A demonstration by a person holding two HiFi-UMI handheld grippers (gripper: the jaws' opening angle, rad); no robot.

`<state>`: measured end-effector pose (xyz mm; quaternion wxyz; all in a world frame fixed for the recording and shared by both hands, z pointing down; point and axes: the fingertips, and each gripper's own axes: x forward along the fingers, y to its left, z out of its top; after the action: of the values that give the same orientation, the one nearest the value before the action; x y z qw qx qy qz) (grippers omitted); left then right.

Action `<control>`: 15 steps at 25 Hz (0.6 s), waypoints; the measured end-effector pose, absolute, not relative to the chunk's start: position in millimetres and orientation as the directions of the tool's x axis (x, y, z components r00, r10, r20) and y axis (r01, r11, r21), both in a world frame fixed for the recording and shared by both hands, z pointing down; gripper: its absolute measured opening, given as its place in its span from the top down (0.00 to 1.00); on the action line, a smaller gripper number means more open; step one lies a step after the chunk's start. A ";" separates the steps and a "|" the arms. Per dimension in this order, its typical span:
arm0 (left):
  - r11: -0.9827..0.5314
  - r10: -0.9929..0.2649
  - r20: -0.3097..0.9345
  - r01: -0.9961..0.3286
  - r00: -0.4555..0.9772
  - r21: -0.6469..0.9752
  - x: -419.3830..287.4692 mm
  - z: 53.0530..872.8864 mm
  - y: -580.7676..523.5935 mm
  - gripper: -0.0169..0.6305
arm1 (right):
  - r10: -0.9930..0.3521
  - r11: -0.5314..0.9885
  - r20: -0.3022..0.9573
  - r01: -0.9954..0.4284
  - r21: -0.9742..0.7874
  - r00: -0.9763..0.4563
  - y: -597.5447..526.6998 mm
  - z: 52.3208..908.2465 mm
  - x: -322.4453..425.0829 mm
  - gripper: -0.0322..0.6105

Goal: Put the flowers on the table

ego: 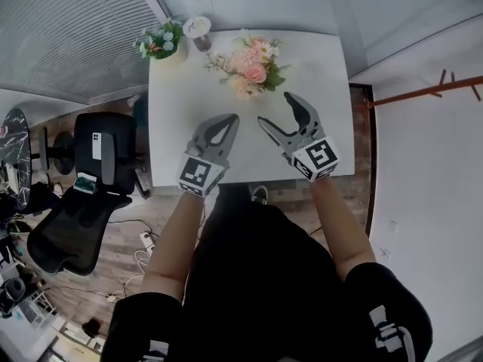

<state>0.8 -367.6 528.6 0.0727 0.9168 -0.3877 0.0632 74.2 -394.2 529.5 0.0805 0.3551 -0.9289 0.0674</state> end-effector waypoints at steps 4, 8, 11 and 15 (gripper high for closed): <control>-0.690 -0.702 0.171 -0.720 0.691 0.076 5.3 508.8 -349.3 0.95 | -0.625 0.761 0.194 -0.645 -0.066 -0.756 -373.7 510.8 72.3 0.40; -0.701 -0.695 0.152 -0.709 0.703 0.077 12.9 483.7 -333.9 0.95 | -0.598 0.784 0.180 -0.616 -0.072 -0.781 -358.0 492.3 71.6 0.40; -0.705 -0.693 0.135 -0.705 0.708 0.078 15.8 467.3 -324.4 0.95 | -0.583 0.797 0.164 -0.600 -0.075 -0.795 -347.6 477.0 68.5 0.41; -0.708 -0.694 0.117 -0.703 0.711 0.072 18.4 450.0 -313.7 0.95 | -0.564 0.814 0.127 -0.576 -0.082 -0.816 -330.5 458.1 60.9 0.49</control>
<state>18.4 -313.7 450.0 0.0555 0.9232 -0.3782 0.0405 60.9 -330.5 458.1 0.0485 0.2997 -0.9510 0.0584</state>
